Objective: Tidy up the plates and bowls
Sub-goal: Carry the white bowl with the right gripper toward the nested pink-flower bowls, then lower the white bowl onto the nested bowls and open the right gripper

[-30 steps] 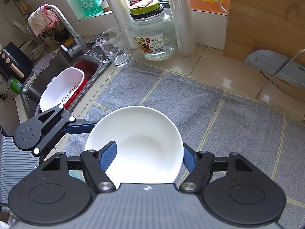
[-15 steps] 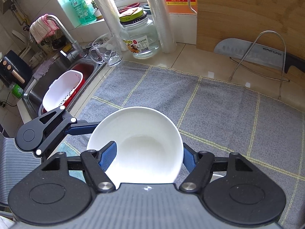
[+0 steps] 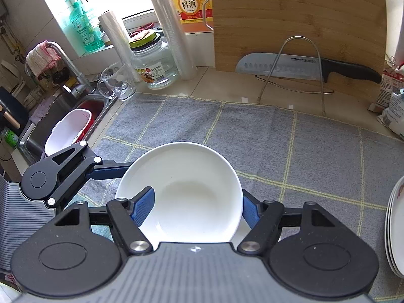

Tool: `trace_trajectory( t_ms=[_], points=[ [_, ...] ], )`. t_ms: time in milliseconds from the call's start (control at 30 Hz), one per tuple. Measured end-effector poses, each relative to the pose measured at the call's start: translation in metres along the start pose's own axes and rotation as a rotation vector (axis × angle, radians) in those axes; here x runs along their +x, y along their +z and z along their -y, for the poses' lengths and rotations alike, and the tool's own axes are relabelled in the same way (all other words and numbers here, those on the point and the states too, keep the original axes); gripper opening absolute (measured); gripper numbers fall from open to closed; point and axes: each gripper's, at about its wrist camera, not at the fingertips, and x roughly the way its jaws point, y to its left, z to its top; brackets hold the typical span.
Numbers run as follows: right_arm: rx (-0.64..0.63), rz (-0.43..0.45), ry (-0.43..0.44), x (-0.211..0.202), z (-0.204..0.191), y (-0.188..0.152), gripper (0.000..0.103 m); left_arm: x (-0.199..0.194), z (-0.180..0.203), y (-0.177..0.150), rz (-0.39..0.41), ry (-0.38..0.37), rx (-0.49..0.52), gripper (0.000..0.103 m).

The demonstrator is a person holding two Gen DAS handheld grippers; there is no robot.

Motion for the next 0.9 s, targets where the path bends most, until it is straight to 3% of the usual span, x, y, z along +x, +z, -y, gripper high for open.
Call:
trace_trajectory(
  t_ms=[367, 900],
  points=[
    [0.056, 0.000, -0.034, -0.010, 0.023, -0.017, 0.077, 0.020, 0.014, 0.005, -0.014, -0.058, 0.011, 0.095],
    [0.088, -0.036, -0.029, 0.006, 0.037, -0.029, 0.077, 0.040, 0.019, -0.002, -0.066, -0.077, -0.008, 0.095]
  ],
)
